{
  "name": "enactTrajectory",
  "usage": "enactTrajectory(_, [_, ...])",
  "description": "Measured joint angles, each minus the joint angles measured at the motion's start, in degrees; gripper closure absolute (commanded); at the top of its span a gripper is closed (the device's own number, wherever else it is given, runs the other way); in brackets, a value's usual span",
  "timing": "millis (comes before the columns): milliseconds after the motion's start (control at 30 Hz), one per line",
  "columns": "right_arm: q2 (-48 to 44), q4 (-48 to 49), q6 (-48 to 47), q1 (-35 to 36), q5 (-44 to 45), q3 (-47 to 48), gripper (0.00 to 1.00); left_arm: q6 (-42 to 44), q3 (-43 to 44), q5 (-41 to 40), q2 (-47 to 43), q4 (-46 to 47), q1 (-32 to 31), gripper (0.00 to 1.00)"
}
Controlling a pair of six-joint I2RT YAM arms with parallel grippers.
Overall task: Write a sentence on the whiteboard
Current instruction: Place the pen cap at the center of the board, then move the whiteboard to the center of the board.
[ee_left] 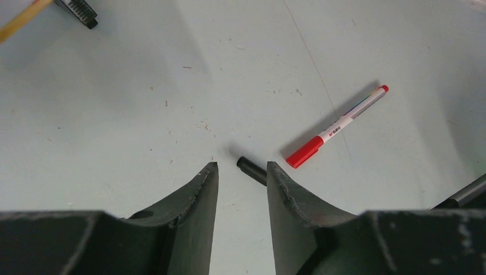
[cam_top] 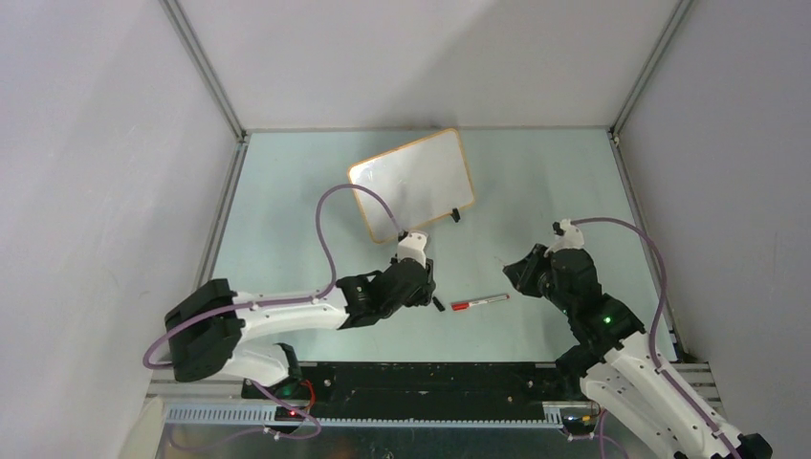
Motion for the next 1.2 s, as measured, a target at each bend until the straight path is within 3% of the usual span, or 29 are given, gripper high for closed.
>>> enactTrajectory(233, [3.1, 3.9, -0.2, 0.1, 2.0, 0.0, 1.0, 3.6, -1.8, -0.1, -8.2, -0.1, 1.4, 0.48])
enactTrajectory(300, [4.1, 5.0, -0.2, 0.1, 3.4, 0.0, 1.0, 4.8, -3.1, 0.5, -10.9, 0.0, 3.4, 0.32])
enactTrajectory(333, [4.3, 5.3, -0.2, 0.1, 3.8, 0.0, 1.0, 5.3, -3.9, 1.4, -12.3, 0.1, 5.2, 0.17])
enactTrajectory(400, [4.5, 5.9, -0.1, 0.1, 5.4, 0.1, 1.0, 6.6, -5.6, 2.6, -14.8, 0.4, 8.3, 0.03])
enactTrajectory(600, [6.7, 8.1, -0.2, -0.1, 8.0, 1.9, 1.0, 9.0, -11.4, 5.0, -26.2, 0.7, 14.9, 0.01])
enactTrajectory(867, [10.2, 17.7, -2.3, -0.2, 4.8, 4.7, 1.0, 10.4, -17.6, 16.1, -35.8, 5.2, 31.3, 0.0])
enactTrajectory(1200, [16.2, 22.6, -5.0, 0.1, 3.9, 4.7, 1.0, 11.9, -24.3, 7.6, -51.4, 7.4, 32.8, 0.01])
